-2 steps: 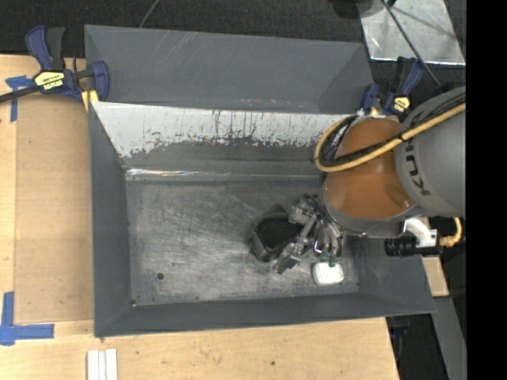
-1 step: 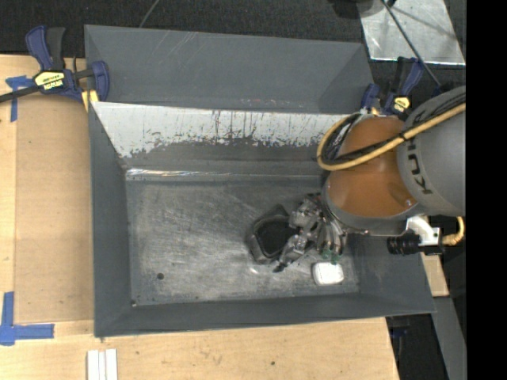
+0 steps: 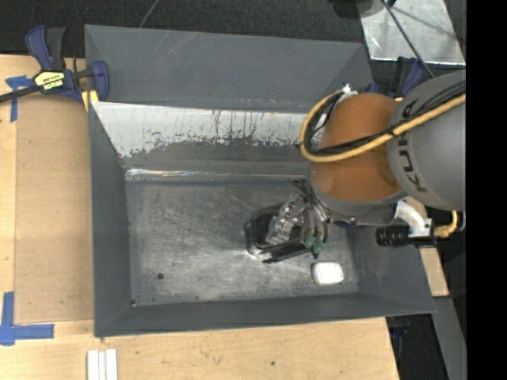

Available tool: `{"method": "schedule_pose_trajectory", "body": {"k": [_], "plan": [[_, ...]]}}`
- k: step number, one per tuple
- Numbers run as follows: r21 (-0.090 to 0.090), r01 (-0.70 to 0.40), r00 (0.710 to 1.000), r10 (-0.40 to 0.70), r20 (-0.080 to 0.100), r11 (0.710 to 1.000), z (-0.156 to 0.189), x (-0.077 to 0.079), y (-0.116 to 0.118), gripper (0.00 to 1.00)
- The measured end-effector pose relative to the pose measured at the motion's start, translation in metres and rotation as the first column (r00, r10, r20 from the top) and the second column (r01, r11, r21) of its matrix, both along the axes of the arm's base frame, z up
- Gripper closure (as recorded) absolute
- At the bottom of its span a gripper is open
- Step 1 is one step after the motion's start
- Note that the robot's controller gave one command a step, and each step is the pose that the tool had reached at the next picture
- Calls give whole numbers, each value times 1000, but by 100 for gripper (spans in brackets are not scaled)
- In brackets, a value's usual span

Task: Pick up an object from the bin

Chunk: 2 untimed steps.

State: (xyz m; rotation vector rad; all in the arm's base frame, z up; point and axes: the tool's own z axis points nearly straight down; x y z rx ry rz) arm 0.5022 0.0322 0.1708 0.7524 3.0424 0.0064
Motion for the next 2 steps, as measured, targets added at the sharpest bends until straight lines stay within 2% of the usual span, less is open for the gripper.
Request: {"method": "schedule_pose_trajectory", "body": {"k": [1,2], "plan": [[-3,3,1000,-3,-7,1000,-4,-2,-3,0],[-1,82,997,-82,14,997,-76,23,-21,0]]}}
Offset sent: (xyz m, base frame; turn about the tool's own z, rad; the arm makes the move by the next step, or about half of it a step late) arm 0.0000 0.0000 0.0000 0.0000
